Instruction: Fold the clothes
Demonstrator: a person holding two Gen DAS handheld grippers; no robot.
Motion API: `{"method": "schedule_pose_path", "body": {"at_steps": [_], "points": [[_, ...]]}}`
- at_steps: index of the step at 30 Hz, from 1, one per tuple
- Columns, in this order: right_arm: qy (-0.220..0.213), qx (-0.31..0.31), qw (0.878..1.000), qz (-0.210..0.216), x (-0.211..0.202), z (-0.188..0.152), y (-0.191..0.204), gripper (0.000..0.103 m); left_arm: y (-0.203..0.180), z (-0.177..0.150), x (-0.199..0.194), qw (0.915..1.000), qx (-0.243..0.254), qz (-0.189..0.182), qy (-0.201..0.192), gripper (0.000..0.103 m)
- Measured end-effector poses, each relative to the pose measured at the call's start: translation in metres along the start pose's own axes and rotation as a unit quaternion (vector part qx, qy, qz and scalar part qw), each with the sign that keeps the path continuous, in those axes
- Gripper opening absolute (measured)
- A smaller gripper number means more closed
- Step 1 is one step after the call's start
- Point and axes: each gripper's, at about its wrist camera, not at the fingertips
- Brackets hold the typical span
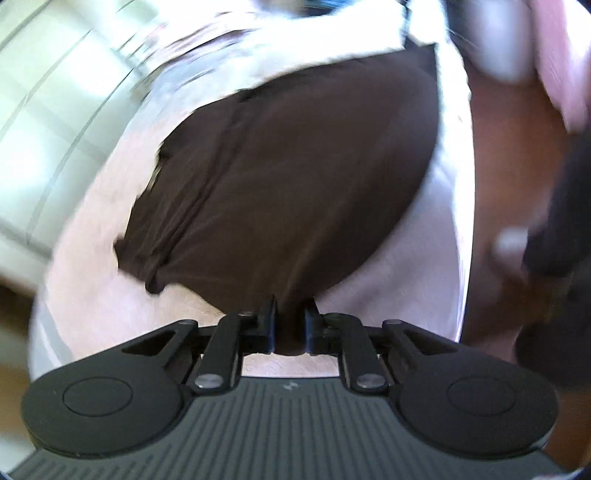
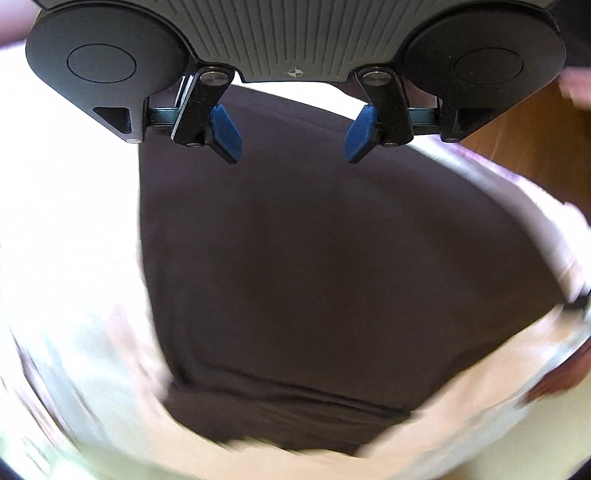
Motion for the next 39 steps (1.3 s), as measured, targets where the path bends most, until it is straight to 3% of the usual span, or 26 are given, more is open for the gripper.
{"method": "schedule_pose_path", "body": {"at_steps": [2, 6, 10, 12, 14, 18, 24, 28, 30, 33, 34, 35, 39], "points": [[-0.032, -0.075, 0.997, 0.016, -0.007, 0.002, 0.024, 0.083, 0.022, 0.011, 0.003, 0.9996, -0.028, -0.003, 0.000, 0.012], [-0.082, -0.182, 0.980, 0.017, 0.001, 0.003, 0.070, 0.083, 0.039, 0.030, 0.002, 0.9987, -0.050, -0.011, -0.004, 0.012], [-0.107, -0.212, 0.971, -0.011, 0.036, 0.015, 0.094, 0.083, 0.041, 0.032, -0.002, 0.9981, -0.058, -0.020, 0.003, 0.012], [-0.110, -0.227, 0.967, -0.026, 0.050, 0.003, 0.095, 0.083, 0.040, 0.030, -0.003, 0.9979, -0.061, -0.022, 0.008, 0.012], [-0.108, -0.248, 0.961, -0.050, 0.065, -0.010, 0.085, 0.083, 0.039, 0.027, -0.004, 0.9976, -0.064, -0.023, 0.013, 0.012], [-0.085, -0.257, 0.952, -0.145, 0.092, -0.037, 0.058, 0.083, 0.037, 0.022, -0.006, 0.9970, -0.069, -0.026, 0.023, 0.012], [-0.041, -0.257, 0.942, -0.210, 0.076, -0.087, -0.019, 0.080, 0.034, 0.017, -0.005, 0.9959, -0.078, -0.027, 0.039, 0.012], [-0.013, -0.267, 0.936, -0.231, 0.072, -0.105, -0.051, 0.057, 0.029, 0.018, 0.001, 0.9960, -0.070, -0.024, 0.049, 0.012], [-0.005, -0.271, 0.934, -0.232, 0.071, -0.108, -0.062, 0.052, 0.026, 0.018, 0.003, 0.9963, -0.063, -0.023, 0.054, 0.011], [0.000, -0.285, 0.934, -0.216, 0.068, -0.106, -0.074, 0.026, 0.025, 0.019, 0.003, 0.9960, -0.061, -0.021, 0.062, 0.011], [-0.001, -0.289, 0.935, -0.208, 0.066, -0.104, -0.078, 0.008, 0.025, 0.020, 0.001, 0.9958, -0.062, -0.021, 0.065, 0.011], [-0.003, -0.290, 0.936, -0.200, 0.061, -0.101, -0.079, 0.002, 0.025, 0.020, -0.001, 0.9956, -0.063, -0.021, 0.067, 0.011], [-0.003, -0.288, 0.943, -0.168, 0.039, -0.078, -0.096, 0.002, 0.025, 0.019, -0.018, 0.9953, -0.060, -0.022, 0.073, 0.009]]}}
Point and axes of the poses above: each gripper's, at about its wrist camera, not at the fingertips, and x roughly the way its jaws point, y to its left, z to its top
